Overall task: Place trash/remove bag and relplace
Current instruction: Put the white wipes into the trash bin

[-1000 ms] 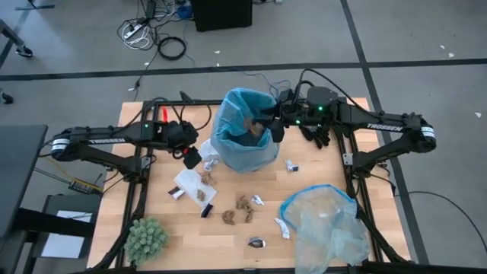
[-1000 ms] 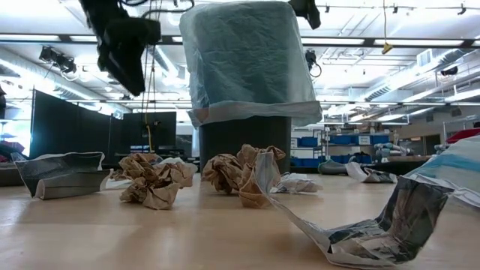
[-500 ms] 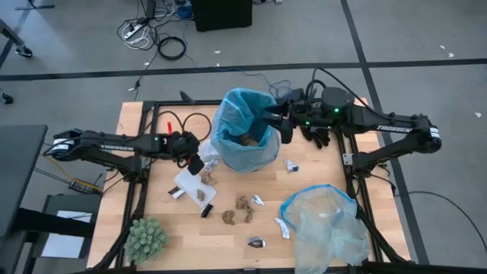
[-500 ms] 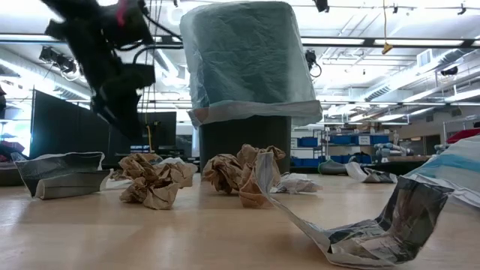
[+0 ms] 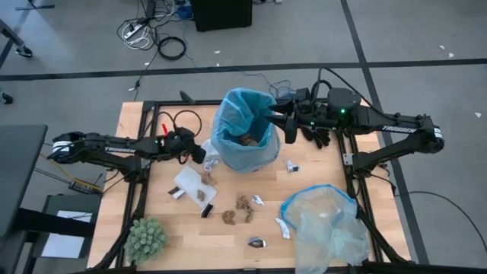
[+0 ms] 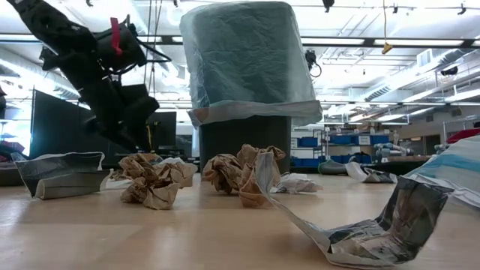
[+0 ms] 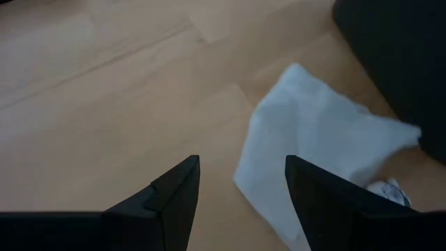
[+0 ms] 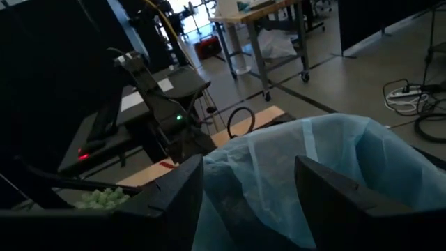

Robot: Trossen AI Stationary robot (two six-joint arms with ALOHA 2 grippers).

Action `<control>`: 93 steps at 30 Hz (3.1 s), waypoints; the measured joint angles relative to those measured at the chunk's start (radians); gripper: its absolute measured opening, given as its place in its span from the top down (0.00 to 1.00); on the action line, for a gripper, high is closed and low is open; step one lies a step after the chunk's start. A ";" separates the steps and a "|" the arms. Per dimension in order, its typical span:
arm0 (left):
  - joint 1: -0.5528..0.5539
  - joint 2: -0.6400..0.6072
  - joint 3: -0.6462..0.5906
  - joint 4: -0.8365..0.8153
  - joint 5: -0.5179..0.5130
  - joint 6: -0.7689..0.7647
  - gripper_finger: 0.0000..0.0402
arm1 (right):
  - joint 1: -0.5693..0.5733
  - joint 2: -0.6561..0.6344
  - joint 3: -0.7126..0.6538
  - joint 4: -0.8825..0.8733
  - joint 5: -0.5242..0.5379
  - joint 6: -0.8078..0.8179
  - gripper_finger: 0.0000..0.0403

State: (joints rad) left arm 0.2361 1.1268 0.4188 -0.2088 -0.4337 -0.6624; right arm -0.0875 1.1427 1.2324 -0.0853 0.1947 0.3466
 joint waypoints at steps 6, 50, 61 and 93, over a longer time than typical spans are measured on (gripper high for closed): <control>0.029 0.047 0.000 0.097 0.004 0.027 0.44 | 0.001 0.000 0.000 -0.009 0.000 0.000 0.47; 0.065 -0.041 0.056 -0.148 0.261 -0.007 0.99 | 0.026 -0.026 -0.001 -0.149 -0.015 0.072 0.61; 0.062 -0.254 0.362 -0.386 0.199 0.147 0.99 | 0.043 -0.026 -0.001 -0.100 -0.021 0.010 0.66; -0.038 0.133 0.683 0.301 0.272 0.344 0.98 | 0.107 -0.165 0.009 -0.294 0.052 0.118 0.73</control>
State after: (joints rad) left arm 0.1983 1.2602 1.1018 0.0926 -0.1617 -0.3183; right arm 0.0196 0.9780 1.2415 -0.3790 0.2463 0.4650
